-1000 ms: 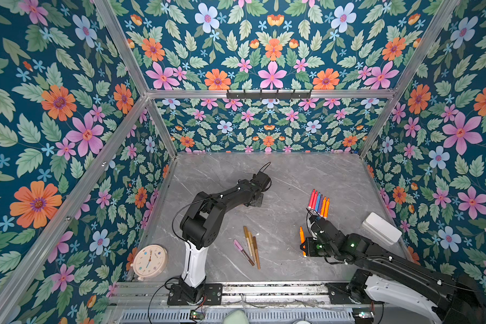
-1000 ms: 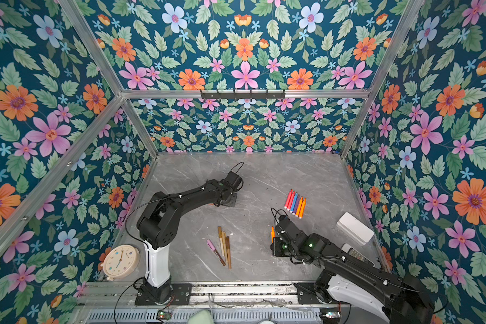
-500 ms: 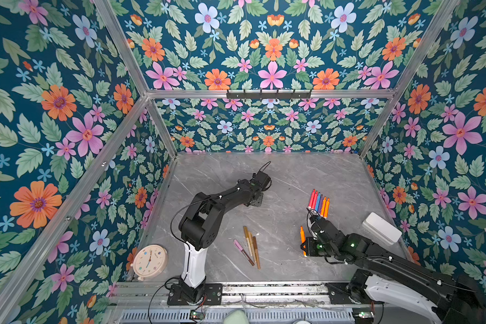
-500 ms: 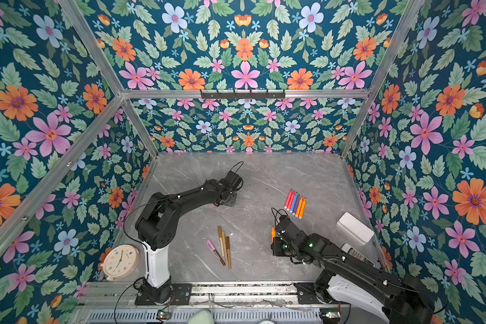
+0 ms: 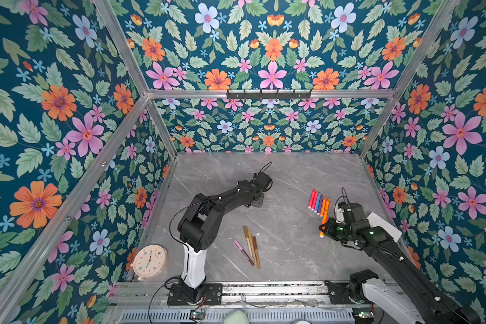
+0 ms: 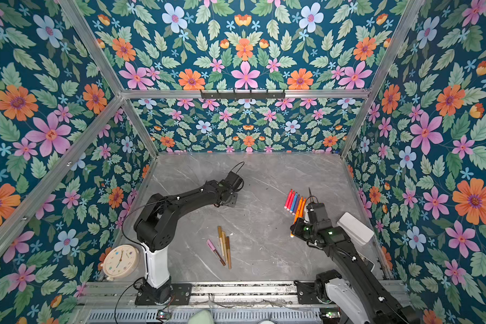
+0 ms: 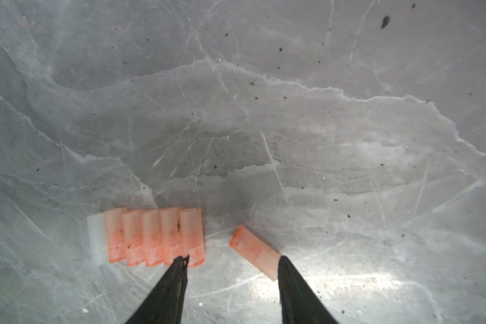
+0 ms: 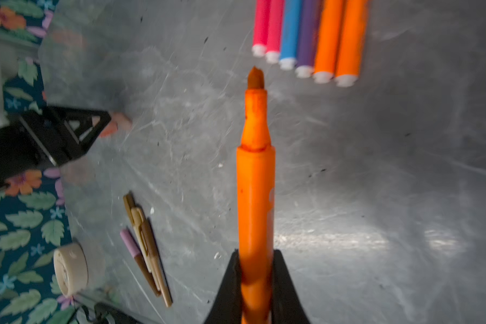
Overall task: Open the pen caps
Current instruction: 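Set the pinkish cap by the cap row while the right gripper carries the highlighter, then lower the uncapped orange highlighter beside the orange markers and open the right gripper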
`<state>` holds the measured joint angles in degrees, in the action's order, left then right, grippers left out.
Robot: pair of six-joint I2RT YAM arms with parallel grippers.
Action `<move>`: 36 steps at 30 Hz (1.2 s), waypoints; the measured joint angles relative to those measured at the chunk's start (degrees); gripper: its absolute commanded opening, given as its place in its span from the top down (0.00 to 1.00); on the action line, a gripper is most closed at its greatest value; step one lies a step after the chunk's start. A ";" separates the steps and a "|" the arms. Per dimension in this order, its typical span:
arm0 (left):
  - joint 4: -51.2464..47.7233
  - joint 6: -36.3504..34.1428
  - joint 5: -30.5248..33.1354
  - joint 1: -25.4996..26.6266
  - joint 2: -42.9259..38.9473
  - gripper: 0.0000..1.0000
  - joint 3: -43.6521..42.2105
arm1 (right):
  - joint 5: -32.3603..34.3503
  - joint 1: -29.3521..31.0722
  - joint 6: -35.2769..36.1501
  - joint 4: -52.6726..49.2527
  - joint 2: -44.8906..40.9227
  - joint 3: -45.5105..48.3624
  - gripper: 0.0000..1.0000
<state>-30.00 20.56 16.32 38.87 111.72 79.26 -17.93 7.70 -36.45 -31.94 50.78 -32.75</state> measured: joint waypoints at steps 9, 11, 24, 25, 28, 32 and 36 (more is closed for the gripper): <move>12.22 0.17 -7.69 1.25 -14.75 0.50 -12.17 | -0.74 -16.61 6.51 1.77 15.58 -4.28 1.00; 16.72 0.55 -11.50 1.09 -18.34 0.49 -16.15 | -0.24 -16.79 7.48 2.82 18.67 -5.27 0.96; 30.62 3.15 -23.34 -1.75 -23.67 0.50 -23.85 | -2.16 -16.87 11.80 8.13 33.53 -11.80 0.82; 30.86 3.15 -23.91 -1.75 -23.56 0.50 -23.93 | -2.69 -16.87 12.11 8.37 34.40 -12.20 0.75; 31.32 3.37 -25.20 -1.92 -23.45 0.50 -23.96 | -3.87 -16.85 12.79 9.14 35.39 -12.74 0.54; 31.71 3.52 -25.18 -2.12 -23.67 0.50 -24.06 | -4.42 -16.81 13.40 9.84 35.26 -13.20 0.46; 31.71 3.58 -25.38 -2.23 -23.91 0.50 -24.28 | -4.85 -16.81 13.73 9.99 34.99 -13.22 0.46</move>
<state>1.72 24.14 -9.06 36.64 87.81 54.98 -22.79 -9.10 -22.72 -21.96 85.78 -45.98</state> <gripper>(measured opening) 0.502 0.543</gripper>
